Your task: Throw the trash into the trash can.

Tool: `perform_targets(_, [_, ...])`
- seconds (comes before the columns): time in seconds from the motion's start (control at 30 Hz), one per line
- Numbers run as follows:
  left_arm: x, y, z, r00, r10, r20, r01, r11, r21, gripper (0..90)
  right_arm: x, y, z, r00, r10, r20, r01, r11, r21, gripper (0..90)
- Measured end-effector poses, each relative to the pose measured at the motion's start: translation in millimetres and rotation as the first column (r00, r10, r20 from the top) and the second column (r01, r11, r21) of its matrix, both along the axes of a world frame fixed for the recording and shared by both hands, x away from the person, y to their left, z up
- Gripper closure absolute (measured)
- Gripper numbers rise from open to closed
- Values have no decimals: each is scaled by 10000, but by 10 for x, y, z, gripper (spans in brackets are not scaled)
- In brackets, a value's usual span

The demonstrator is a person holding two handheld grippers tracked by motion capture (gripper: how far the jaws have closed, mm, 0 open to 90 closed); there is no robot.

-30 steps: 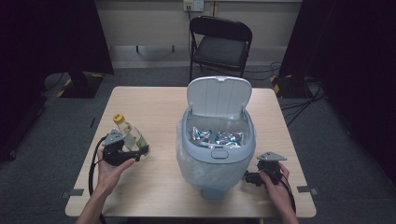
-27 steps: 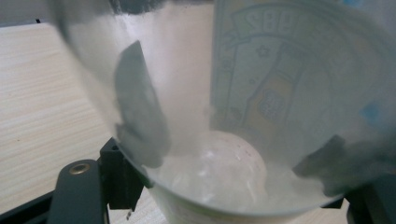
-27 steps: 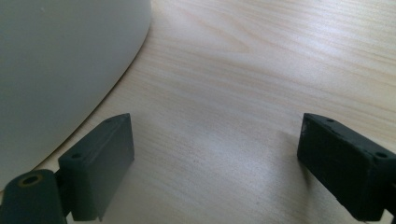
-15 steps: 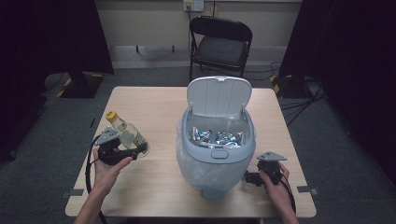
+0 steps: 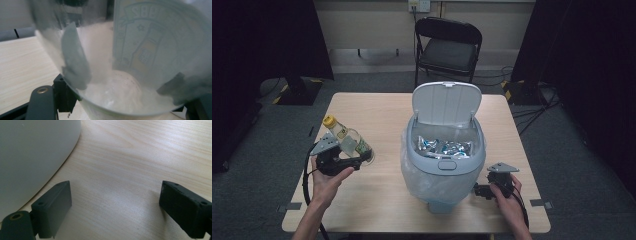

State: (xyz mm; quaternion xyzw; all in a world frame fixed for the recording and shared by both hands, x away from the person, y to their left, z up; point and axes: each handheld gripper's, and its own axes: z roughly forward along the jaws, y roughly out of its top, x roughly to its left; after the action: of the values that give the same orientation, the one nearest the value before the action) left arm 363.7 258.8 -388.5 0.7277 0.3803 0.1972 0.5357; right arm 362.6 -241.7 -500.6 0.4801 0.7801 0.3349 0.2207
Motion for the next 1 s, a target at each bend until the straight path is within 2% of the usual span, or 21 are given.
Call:
perform_targets(0.13, [-31, -4, 79, 9999, -95, 135, 93, 9998, 151, 279, 1, -1, 0, 10000, 10, 1, -10, 10000, -4, 98])
perform_targets(0.37, [-67, -40, 218, 9982, -446, 399, 451, 9989, -119, 279, 1, -1, 0, 10000, 12, 3, -12, 10000, -4, 98])
perform_targets(0.53, [1, -129, 358, 9957, -691, 618, 700, 9975, -129, 279, 17, -6, 0, 9999, 108, -31, -108, 9999, -3, 94])
perform_targets(0.57, [24, -165, 407, 9940, -775, 772, 795, 9966, -233, 279, 20, -4, 1, 9999, 142, -67, -142, 9999, 30, 94])
perform_targets(0.63, [33, -189, 447, 9934, -797, 829, 824, 9962, -290, 279, 20, -5, 1, 9999, 147, -71, -147, 9999, 20, 94])
perform_targets(0.7, [39, -216, 514, 9916, -796, 1019, 844, 9955, -439, 279, 20, -5, 1, 9999, 135, -63, -135, 9999, 23, 94])
perform_targets(0.83, [15, -233, 707, 9838, -900, 1553, 1013, 9927, -661, 279, 19, -4, 1, 9999, 138, -71, -138, 9999, 30, 94])
perform_targets(0.87, [15, -233, 707, 9838, -900, 1553, 1013, 9927, -661, 279, 19, -4, 1, 9999, 138, -71, -138, 9999, 30, 94])
perform_targets(1.0, [1, -246, 881, 9749, -908, 2034, 1128, 9886, -993, 279, 19, -4, 1, 9999, 139, -71, -139, 9999, 30, 94])
